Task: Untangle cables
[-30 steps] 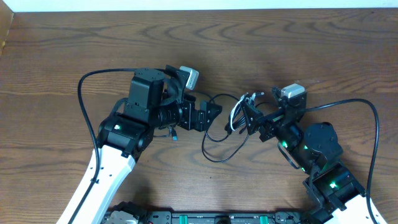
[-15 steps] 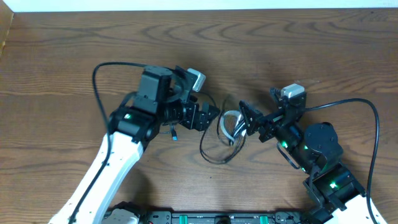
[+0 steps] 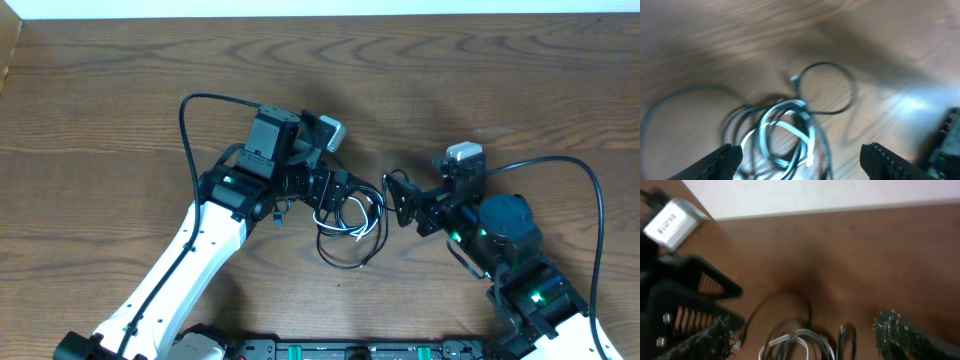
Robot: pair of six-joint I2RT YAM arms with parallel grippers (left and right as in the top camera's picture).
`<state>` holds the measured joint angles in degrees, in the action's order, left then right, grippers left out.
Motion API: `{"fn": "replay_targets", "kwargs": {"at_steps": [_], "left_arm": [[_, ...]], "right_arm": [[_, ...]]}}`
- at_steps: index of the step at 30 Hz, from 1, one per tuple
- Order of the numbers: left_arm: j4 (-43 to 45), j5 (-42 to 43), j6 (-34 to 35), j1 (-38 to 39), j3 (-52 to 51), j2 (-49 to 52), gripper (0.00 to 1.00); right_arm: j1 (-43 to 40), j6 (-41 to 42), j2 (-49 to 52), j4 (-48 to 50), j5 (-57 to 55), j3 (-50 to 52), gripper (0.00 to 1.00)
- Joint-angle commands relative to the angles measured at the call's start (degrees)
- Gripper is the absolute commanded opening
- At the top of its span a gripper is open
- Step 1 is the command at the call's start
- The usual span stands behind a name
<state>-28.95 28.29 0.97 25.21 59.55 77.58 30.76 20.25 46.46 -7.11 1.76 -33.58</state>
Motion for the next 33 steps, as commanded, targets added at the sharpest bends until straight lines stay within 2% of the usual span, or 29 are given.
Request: {"fn": "replay_targets", "kwargs": {"at_steps": [1,4,8,10,12,15,20,24,30,33], "left_arm": [[-2.73,-14.60,7.30,-0.70,-0.09,0.20,0.80],[-4.35,-18.73,11.23,-1.57,-0.09,0.20,0.79],[-4.44,-18.93,14.21,-2.73,-0.09,0.20,0.80],[-4.44,-18.93,14.19,-3.04,-0.09,0.22,0.80],[-4.44,-18.91,14.21,-3.02,-0.09,0.22,0.80],[-4.44,-18.91,14.21,-3.02,-0.09,0.22,0.80],[-4.48,-18.88,14.21,-3.02,-0.09,0.22,0.80],[-4.52,-18.91,14.19,-3.02,-0.09,0.22,0.80],[-4.68,-18.91,14.19,-3.02,-0.09,0.22,0.80],[-4.70,-18.91,14.19,-3.02,-0.09,0.22,0.80]], "right_arm": [[-0.35,8.33,0.72,-5.44,0.26,-1.03,0.88],[-0.31,16.00,2.05,-11.47,1.18,-0.98,0.86],[-0.28,24.92,6.14,-19.74,4.31,-0.85,0.72],[-0.28,30.91,9.27,-23.12,5.38,-0.83,0.71],[-0.28,33.14,12.46,-23.67,5.51,-0.68,0.71],[-0.13,32.81,17.88,-20.39,4.96,-0.61,0.71],[3.43,31.36,30.08,-7.63,1.66,-0.61,0.67],[5.75,31.63,37.18,-1.11,-4.33,-0.70,0.70],[7.91,33.66,43.93,2.36,-14.62,-0.98,0.68],[8.52,34.12,46.88,6.19,-15.13,-1.33,0.67]]}}
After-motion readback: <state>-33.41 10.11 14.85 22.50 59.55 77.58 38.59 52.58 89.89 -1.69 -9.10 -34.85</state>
